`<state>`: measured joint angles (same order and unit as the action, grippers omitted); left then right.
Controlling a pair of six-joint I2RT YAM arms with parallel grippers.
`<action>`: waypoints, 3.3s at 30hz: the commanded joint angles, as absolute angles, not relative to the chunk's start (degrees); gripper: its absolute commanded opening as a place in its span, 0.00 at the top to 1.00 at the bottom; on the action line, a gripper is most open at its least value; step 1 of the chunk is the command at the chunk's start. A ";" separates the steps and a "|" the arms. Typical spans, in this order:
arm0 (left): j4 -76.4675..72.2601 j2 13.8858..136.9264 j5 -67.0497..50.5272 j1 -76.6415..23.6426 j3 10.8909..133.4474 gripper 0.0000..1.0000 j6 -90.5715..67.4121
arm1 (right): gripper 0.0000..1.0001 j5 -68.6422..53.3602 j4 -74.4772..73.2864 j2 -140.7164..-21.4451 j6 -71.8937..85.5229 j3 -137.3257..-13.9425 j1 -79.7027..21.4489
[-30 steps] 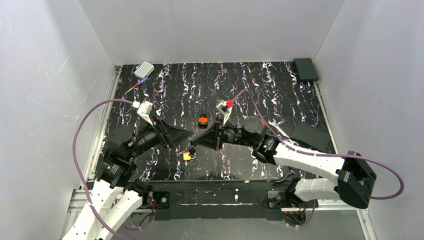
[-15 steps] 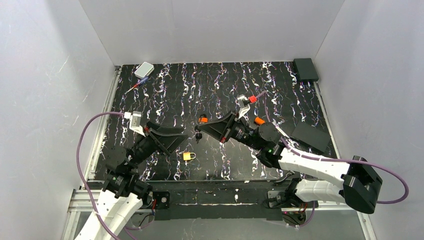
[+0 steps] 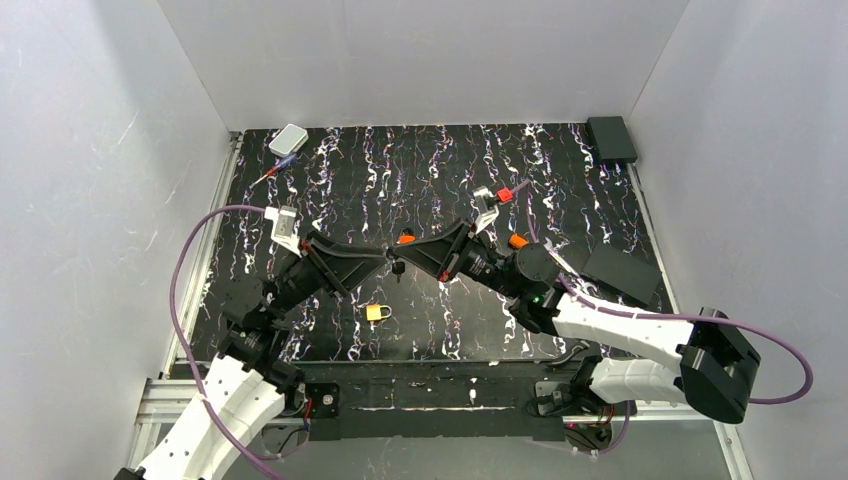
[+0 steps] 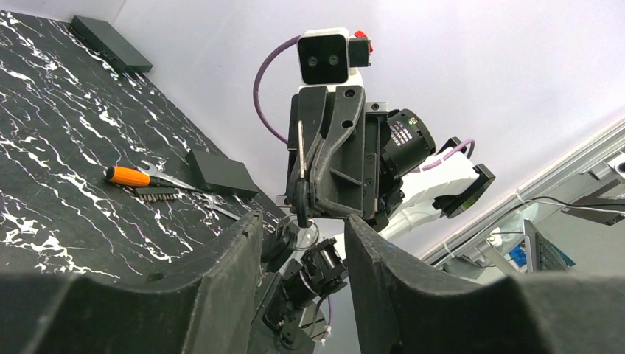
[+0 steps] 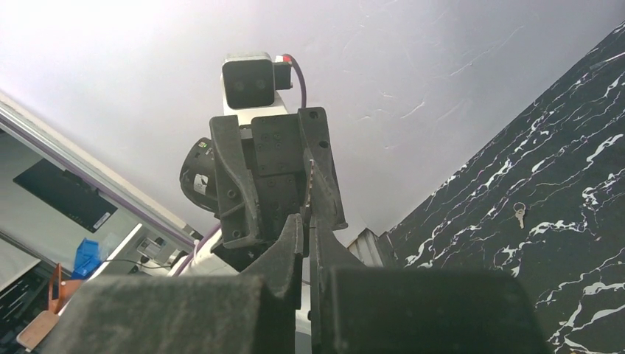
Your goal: Unlock with the key
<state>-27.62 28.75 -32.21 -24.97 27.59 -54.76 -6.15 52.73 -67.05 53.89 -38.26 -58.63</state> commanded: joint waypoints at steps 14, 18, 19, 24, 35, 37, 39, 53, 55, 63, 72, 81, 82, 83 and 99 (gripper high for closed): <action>-32.82 33.38 -33.99 -25.22 28.75 0.70 -56.95 | 0.99 -6.01 58.28 -68.69 54.69 -41.57 -58.88; -33.12 33.62 -34.05 -25.24 28.74 0.72 -57.14 | 0.99 -6.08 58.71 -69.24 54.92 -41.57 -59.18; -33.19 33.66 -34.10 -25.25 28.74 0.72 -57.14 | 0.99 -6.07 58.75 -69.30 54.83 -41.57 -59.22; -33.31 34.04 -34.15 -25.27 28.82 0.89 -57.24 | 0.99 -5.66 59.10 -69.61 54.85 -41.57 -59.63; -33.15 33.74 -34.43 -25.25 28.38 1.00 -58.02 | 0.89 -5.22 55.80 -69.10 53.87 -42.02 -60.03; -31.58 33.60 -35.01 -25.18 28.68 1.00 -57.72 | 0.66 -4.05 51.58 -67.92 52.11 -42.54 -60.03; -29.81 33.08 -35.27 -25.16 28.74 1.00 -57.38 | 0.43 -1.80 46.89 -66.25 50.14 -43.07 -60.03; 16.48 29.23 -28.68 -25.05 42.40 1.00 -34.56 | 0.02 23.97 -3.39 -60.88 26.47 -60.64 -59.82; 22.88 29.03 -24.86 -25.05 44.82 1.00 -30.92 | 0.02 27.02 -10.18 -64.25 26.74 -64.96 -59.53; 38.82 28.30 -13.08 -25.05 49.48 1.00 -18.38 | 0.02 27.76 -31.67 -86.20 32.33 -83.57 -57.76; 39.62 22.26 -8.19 -25.05 45.51 1.00 -16.02 | 0.02 16.77 -48.83 -114.00 37.62 -108.58 -52.28; 39.55 21.18 -7.03 -25.05 45.09 1.00 -15.91 | 0.02 14.55 -50.94 -128.44 41.15 -118.60 -50.51; 39.55 21.13 -7.37 -25.05 45.09 1.00 -15.83 | 0.02 14.22 -50.35 -129.17 41.76 -118.69 -50.33; 39.55 21.11 -7.71 -25.05 45.03 1.00 -15.83 | 0.02 14.35 -50.14 -130.05 42.30 -118.96 -50.21; 39.46 18.81 -8.09 -25.05 44.57 1.00 -15.67 | 0.07 17.30 -47.77 -136.50 46.65 -121.07 -49.14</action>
